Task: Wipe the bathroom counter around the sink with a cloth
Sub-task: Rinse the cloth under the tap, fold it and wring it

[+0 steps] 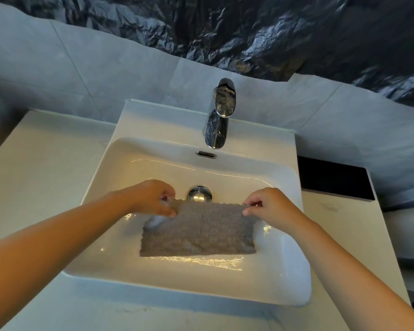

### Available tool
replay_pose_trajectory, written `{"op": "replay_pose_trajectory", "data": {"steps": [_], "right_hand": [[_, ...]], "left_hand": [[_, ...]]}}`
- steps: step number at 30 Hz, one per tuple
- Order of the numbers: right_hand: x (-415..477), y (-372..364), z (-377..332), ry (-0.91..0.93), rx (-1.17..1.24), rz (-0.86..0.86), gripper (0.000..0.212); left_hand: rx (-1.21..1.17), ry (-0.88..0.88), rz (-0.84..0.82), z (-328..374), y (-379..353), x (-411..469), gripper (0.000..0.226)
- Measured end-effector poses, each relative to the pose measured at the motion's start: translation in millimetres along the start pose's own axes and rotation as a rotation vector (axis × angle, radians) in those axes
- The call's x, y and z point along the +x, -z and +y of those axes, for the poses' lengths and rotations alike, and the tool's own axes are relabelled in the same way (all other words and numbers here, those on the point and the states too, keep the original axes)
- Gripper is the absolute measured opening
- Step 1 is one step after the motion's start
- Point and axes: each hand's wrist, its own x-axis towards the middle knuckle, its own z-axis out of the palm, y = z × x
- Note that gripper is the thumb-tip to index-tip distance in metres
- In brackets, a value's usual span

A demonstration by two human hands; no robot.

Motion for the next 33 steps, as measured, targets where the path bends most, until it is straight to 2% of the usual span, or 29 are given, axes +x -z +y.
{"op": "replay_pose_trajectory", "data": {"steps": [4,9,13,15,18,22,25,29,33], "right_hand": [[-28.1,25.3,-11.1,-0.018,0.143,0.076,0.003],[-52.1,39.3,-22.6,0.009,0.13,0.165,0.007],[-62.3,43.1,-28.0,0.002,0.124,0.309,0.005],[-67.4,38.5,-29.2,0.02,0.081,0.393,0.003],[-75.2,24.5,-25.4,0.016,0.092,0.415,0.002],[-83.1,13.8,-20.3,-0.045,0.221,0.306,0.002],[-84.3,14.5,-25.4,-0.08,0.352,0.297,0.002],[-86.5,17.8,-39.7,-0.105,0.516,0.188,0.027],[-91.1,17.4,-57.8,-0.069,0.713,0.031,0.027]], "left_hand": [[0.254,-0.03,0.023,9.9,23.3,-24.7,0.03],[0.273,-0.05,0.102,21.4,36.3,-45.6,0.029],[0.202,-0.052,0.337,30.7,48.4,-57.7,0.026],[0.233,-0.133,0.468,35.4,47.6,-65.8,0.022],[0.198,-0.176,0.489,35.3,34.5,-76.0,0.024],[-0.05,-0.034,0.36,30.1,18.0,-79.9,0.026],[-0.271,0.116,0.209,36.6,17.1,-80.4,0.029],[-0.759,0.296,0.084,51.0,15.3,-78.3,0.028],[-1.175,0.348,0.018,64.9,11.0,-73.4,0.016]]}}
